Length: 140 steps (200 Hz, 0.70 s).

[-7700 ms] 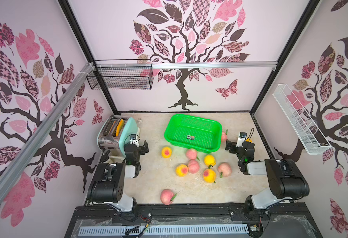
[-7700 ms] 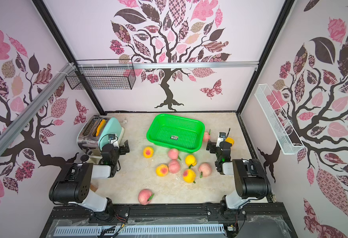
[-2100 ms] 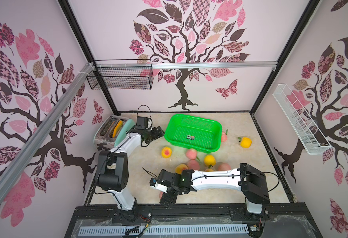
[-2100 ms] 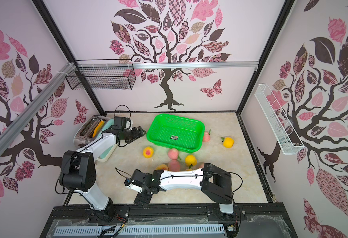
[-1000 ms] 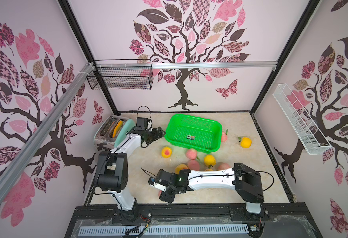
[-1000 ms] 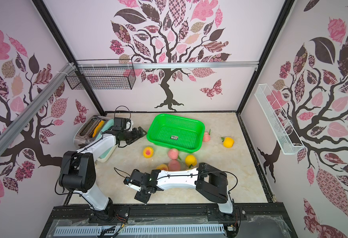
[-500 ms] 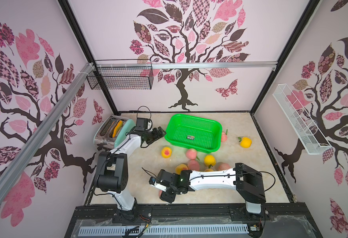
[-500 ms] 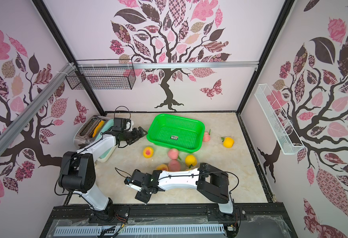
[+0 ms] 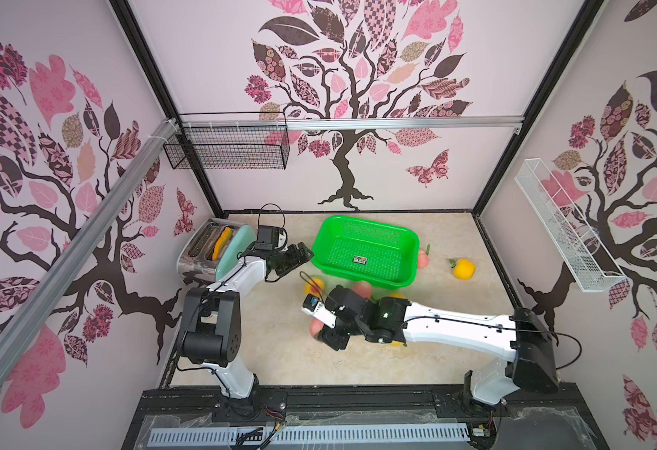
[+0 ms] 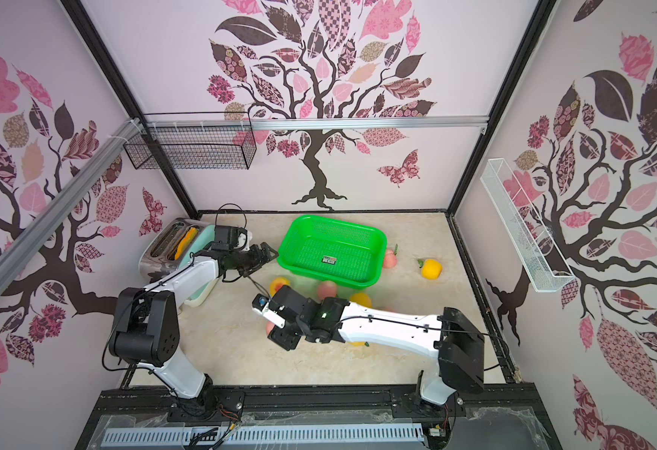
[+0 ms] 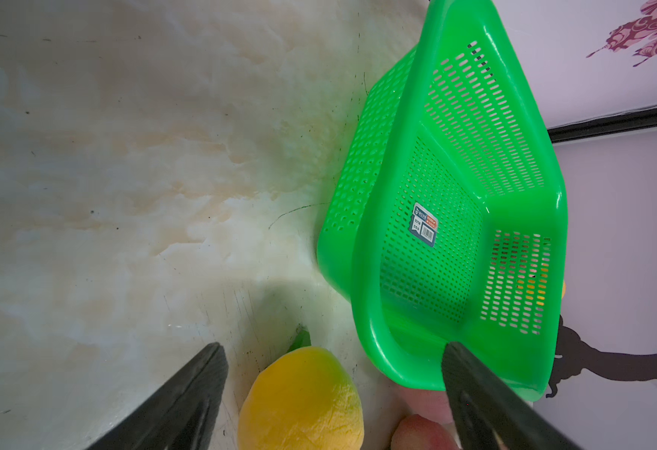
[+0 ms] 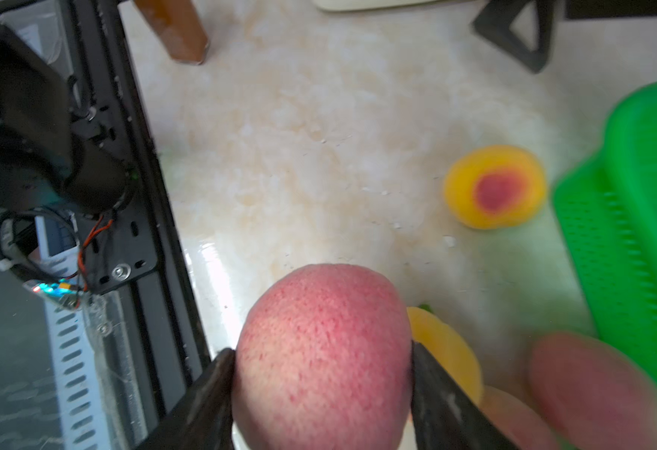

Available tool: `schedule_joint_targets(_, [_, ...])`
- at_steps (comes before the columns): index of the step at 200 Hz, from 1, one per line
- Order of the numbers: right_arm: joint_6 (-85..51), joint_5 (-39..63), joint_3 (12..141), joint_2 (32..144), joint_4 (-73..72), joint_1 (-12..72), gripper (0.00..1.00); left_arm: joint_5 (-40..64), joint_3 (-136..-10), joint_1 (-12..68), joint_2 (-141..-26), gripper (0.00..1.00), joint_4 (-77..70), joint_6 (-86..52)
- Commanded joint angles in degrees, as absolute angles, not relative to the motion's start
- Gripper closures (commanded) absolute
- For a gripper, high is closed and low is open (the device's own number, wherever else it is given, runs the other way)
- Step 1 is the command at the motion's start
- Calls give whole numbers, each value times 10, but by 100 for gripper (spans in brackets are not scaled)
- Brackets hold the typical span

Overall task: Put the peaches into the basket
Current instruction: Pick up the peach from the center of the board, then adjust the basket at the center of the board.

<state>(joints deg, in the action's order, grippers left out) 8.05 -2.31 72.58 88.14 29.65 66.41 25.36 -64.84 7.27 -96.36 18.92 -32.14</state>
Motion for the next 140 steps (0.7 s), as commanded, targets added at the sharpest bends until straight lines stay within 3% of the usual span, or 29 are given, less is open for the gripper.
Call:
schedule_joint_targets(1, [109,-66,755,844,299,608,34,266,-647,73,-948,10,181,-323])
schedule_joint_targets(38, [71,-15,790,861,238,446,35,270,-649,83,-954,10,176,-325])
schedule_joint_targets(70, [-12,47,905,984,218,340,36,278,-655,92,-952,10,181,-327])
schedule_joint_targets(117, [-25,133,1150,1220,313,315,36,228,-637,91,-896,8,214,-311])
schedule_joint_targets(140, [-23,140,1187,1268,318,315,36,227,-593,90,-876,8,191,-325])
